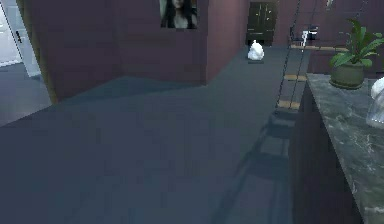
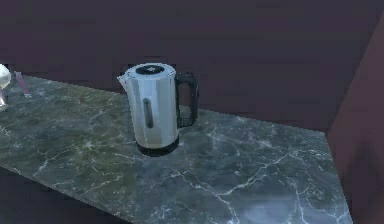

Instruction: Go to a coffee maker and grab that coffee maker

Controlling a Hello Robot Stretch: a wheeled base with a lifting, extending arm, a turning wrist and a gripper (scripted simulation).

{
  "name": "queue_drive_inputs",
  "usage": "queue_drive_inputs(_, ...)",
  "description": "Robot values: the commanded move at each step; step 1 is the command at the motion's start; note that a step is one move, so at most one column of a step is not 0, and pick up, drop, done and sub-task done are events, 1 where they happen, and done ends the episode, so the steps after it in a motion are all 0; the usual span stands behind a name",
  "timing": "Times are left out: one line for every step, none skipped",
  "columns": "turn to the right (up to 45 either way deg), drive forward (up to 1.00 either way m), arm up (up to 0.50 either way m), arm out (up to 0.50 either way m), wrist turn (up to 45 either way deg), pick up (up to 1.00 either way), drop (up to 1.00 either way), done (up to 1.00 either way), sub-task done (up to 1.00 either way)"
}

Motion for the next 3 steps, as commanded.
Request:
queue_drive_inputs(0.0,0.0,0.38,0.0,0.0,0.0,0.0,0.0,0.0)
queue_drive_inputs(0.0,0.0,0.0,0.28,0.0,0.0,0.0,0.0,0.0)
queue_drive_inputs(0.0,0.0,0.0,0.0,45.0,0.0,0.0,0.0,0.0)
